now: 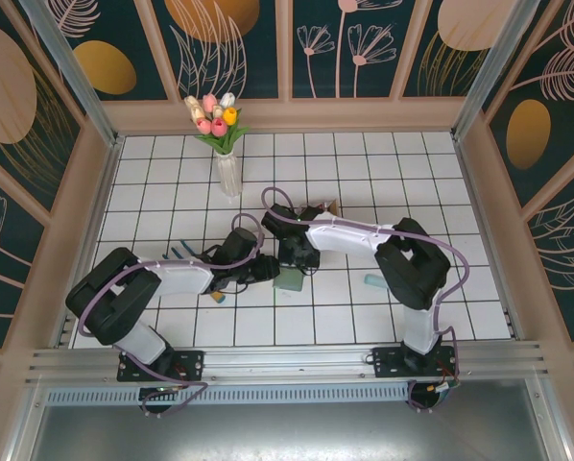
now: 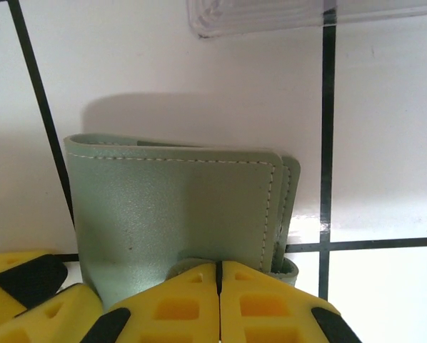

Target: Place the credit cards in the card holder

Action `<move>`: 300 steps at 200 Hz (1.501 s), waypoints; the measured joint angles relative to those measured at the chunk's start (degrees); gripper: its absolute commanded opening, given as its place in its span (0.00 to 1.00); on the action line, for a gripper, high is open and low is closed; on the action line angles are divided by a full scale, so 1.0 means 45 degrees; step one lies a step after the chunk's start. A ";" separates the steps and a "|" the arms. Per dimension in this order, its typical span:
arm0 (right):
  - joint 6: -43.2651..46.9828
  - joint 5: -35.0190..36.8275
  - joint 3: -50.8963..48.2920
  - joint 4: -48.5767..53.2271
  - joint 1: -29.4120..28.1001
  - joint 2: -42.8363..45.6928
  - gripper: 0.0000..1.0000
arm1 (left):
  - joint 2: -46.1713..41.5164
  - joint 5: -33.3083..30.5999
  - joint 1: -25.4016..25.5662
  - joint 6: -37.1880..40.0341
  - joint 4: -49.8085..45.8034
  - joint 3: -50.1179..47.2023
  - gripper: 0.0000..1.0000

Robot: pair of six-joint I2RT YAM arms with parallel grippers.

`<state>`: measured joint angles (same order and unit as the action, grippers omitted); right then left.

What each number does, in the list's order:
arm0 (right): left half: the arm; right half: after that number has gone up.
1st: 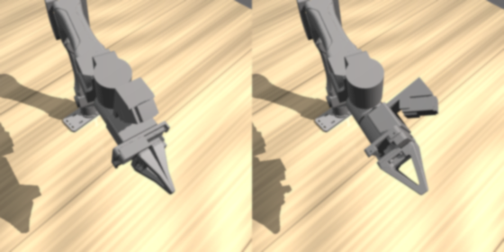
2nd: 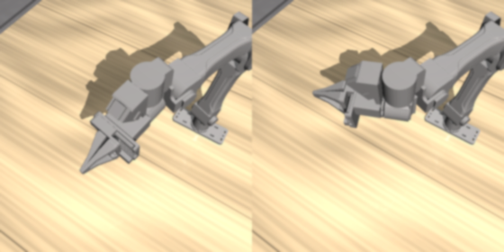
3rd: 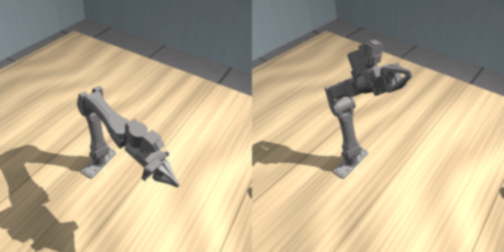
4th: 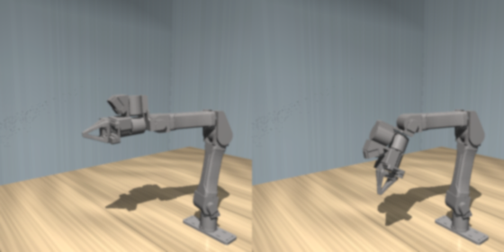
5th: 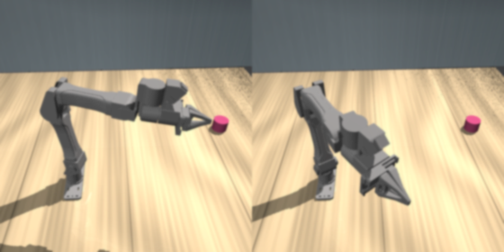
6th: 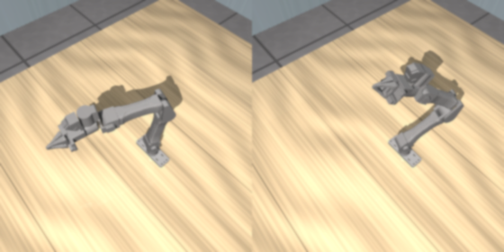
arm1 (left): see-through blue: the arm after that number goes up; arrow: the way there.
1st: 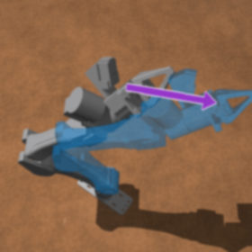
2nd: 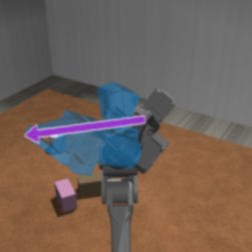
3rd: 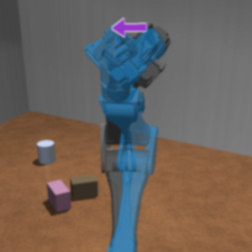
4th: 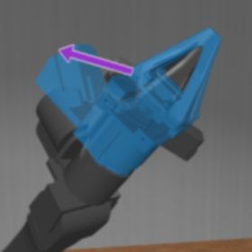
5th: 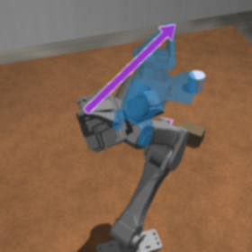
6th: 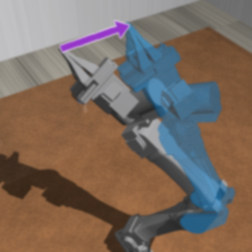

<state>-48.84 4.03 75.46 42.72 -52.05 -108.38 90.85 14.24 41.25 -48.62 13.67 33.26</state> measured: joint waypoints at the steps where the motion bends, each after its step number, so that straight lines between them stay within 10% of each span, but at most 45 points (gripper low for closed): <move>1: 0.0000 0.0015 0.0000 0.0015 0.0000 0.0015 0.08 | 0.0005 0.0005 0.0000 0.0005 -0.0015 0.0010 0.35; 88: -0.0131 0.1078 -0.0908 -0.0160 0.0253 0.2701 0.14 | -0.0374 -0.0330 0.0000 0.0267 -0.0452 0.0087 0.40; 300: 0.0097 -0.0923 -0.2793 -0.2696 0.0418 0.1880 0.04 | 0.0826 0.0413 0.0010 0.0763 -0.0811 0.1093 0.31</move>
<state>-48.40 -0.12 62.89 30.59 -50.17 -99.92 94.56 16.10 41.30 -45.19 10.02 38.17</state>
